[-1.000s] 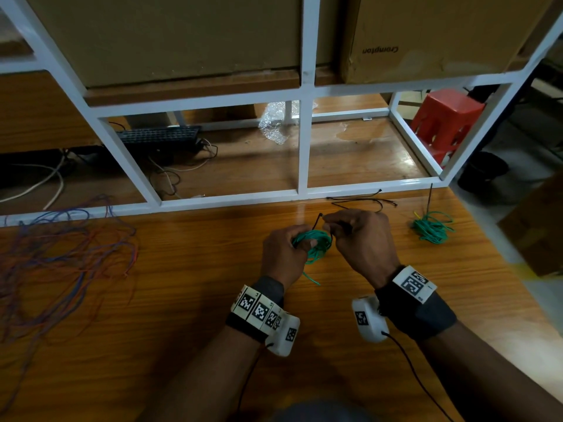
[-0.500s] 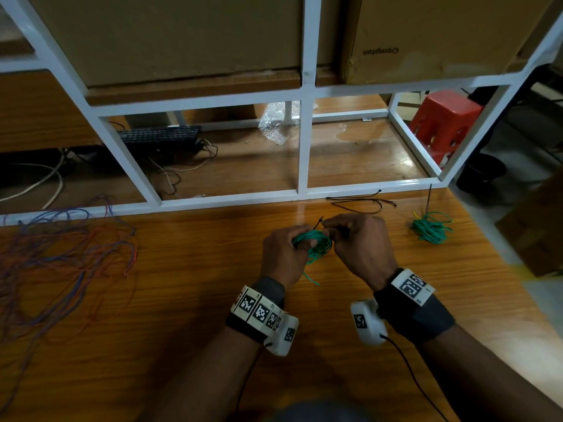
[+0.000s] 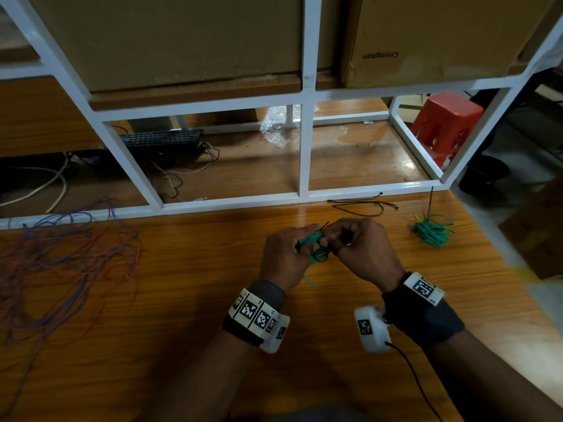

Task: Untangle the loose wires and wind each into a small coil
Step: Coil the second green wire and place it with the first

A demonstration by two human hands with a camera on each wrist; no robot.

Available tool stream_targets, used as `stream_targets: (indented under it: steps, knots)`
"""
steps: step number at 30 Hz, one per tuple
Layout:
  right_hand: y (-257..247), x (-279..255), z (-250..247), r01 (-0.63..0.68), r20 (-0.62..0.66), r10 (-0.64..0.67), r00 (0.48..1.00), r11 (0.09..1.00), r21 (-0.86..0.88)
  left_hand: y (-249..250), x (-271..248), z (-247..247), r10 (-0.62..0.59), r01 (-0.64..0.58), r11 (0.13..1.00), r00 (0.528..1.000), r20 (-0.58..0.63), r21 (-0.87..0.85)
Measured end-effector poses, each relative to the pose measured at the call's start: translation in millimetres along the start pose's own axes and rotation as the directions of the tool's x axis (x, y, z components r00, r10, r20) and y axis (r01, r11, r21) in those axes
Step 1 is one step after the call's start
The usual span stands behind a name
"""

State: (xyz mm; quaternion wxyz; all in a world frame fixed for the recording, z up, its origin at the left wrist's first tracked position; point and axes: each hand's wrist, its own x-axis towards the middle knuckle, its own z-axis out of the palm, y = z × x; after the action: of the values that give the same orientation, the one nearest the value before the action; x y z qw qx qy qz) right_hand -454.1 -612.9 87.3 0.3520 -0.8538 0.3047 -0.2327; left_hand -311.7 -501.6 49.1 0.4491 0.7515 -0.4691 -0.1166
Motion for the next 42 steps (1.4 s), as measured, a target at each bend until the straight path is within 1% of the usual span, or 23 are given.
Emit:
stream_targets:
  steps: [4, 6, 9, 11, 13, 15, 16, 19, 21, 23, 24, 26, 28, 29, 31, 35, 37, 38, 40, 41, 42]
  knots:
    - [1.0, 3.8, -9.1, 0.003, -0.049, -0.001, 0.999, 0.999, 0.035, 4.6, -1.7, -0.6, -0.008, 0.009, 0.999, 1.0, 0.019, -0.04]
    - [1.9, 7.7, -14.0, 0.039, -0.045, -0.039, 0.998, 0.999, 0.005, 5.6, -3.3, 0.6, -0.03, 0.032, 0.998, 0.999, 0.03, -0.055]
    - [6.3, 12.0, -15.8, 0.076, -0.018, -0.077, 0.997, 0.996, -0.053, 6.9, -5.5, 3.4, -0.02, 0.024, 0.998, 0.998, 0.067, -0.058]
    - [7.2, 15.9, -18.5, 0.068, -0.024, -0.07, 0.997, 0.996, -0.056, 11.6, -7.2, 4.5, 0.006, 0.001, 0.999, 0.991, 0.137, -0.047]
    - [5.7, 24.0, -25.5, 0.041, -0.059, -0.044, 0.997, 0.998, -0.052, 14.1, -9.3, 7.6, 0.044, -0.049, 0.999, 0.974, 0.221, 0.016]
    - [5.8, 33.5, -35.8, 0.016, -0.097, -0.015, 0.995, 1.0, 0.012, 14.4, -11.4, 9.7, 0.049, -0.066, 0.997, 0.96, 0.275, 0.051]
    - [5.9, 36.6, -40.7, 0.013, -0.106, -0.007, 0.994, 0.999, 0.053, 14.0, -12.0, 10.8, 0.054, -0.071, 0.996, 0.958, 0.283, 0.05]
    - [6.2, 39.0, -47.3, -0.022, -0.074, 0.038, 0.997, 0.978, 0.21, 12.9, -13.4, 13.2, 0.058, -0.063, 0.998, 0.957, 0.283, 0.008]
    - [3.9, 35.7, -47.1, -0.092, -0.035, 0.112, 0.993, 0.924, 0.37, 14.1, -13.9, 14.6, 0.042, -0.03, 0.999, 0.956, 0.291, -0.045]
    - [0.7, 31.0, -45.3, -0.155, -0.001, 0.181, 0.983, 0.846, 0.51, 14.5, -14.5, 15.7, 0.05, -0.037, 0.998, 0.956, 0.291, -0.049]
    - [-0.1, 29.2, -44.6, -0.173, 0.009, 0.201, 0.979, 0.815, 0.553, 14.9, -15.2, 16.1, 0.059, -0.047, 0.998, 0.955, 0.291, -0.047]
    - [0.6, 28.4, -45.3, -0.175, -0.007, 0.22, 0.975, 0.797, 0.577, 16.4, -17.3, 17.4, 0.069, -0.05, 0.996, 0.954, 0.292, -0.072]
    - [2.1, 30.7, -48.3, -0.16, -0.051, 0.226, 0.973, 0.816, 0.555, 18.3, -19.9, 18.9, 0.077, -0.053, 0.995, 0.952, 0.296, -0.087]
    - [1.5, 31.7, -50.0, -0.164, -0.055, 0.232, 0.971, 0.816, 0.554, 17.7, -20.3, 19.5, 0.087, -0.071, 0.995, 0.952, 0.293, -0.063]
    - [0.8, 30.6, -51.1, -0.19, -0.017, 0.246, 0.969, 0.786, 0.588, 11.9, -20.5, 19.0, 0.102, -0.102, 0.995, 0.953, 0.285, -0.015]
    - [3.7, 24.6, -51.0, -0.2, 0.02, 0.242, 0.97, 0.749, 0.632, 0.1, -16.0, 14.2, 0.088, -0.088, 0.996, 0.943, 0.32, -0.013]
    - [4.2, 20.4, -51.1, -0.21, 0.033, 0.256, 0.966, 0.704, 0.679, -3.7, -15.3, 14.7, 0.051, -0.044, 0.999, 0.947, 0.317, -0.029]
    - [5.0, 17.4, -51.0, -0.232, 0.058, 0.275, 0.96, 0.659, 0.716, -4.3, -15.9, 16.1, 0.004, 0.018, 0.998, 0.949, 0.314, -0.065]
    - [11.9, 10.4, -51.0, -0.312, 0.147, 0.323, 0.935, 0.55, 0.775, -6.0, -16.3, 20.9, -0.121, 0.176, 0.97, 0.948, 0.296, -0.167]
    - [19.0, 5.4, -49.5, -0.352, 0.194, 0.335, 0.922, 0.516, 0.781, -6.3, -16.3, 23.3, -0.183, 0.245, 0.947, 0.944, 0.274, -0.21]
    - [25.7, -1.3, -47.2, -0.375, 0.227, 0.329, 0.917, 0.513, 0.772, -6.1, -16.2, 25.8, -0.235, 0.296, 0.925, 0.939, 0.251, -0.239]
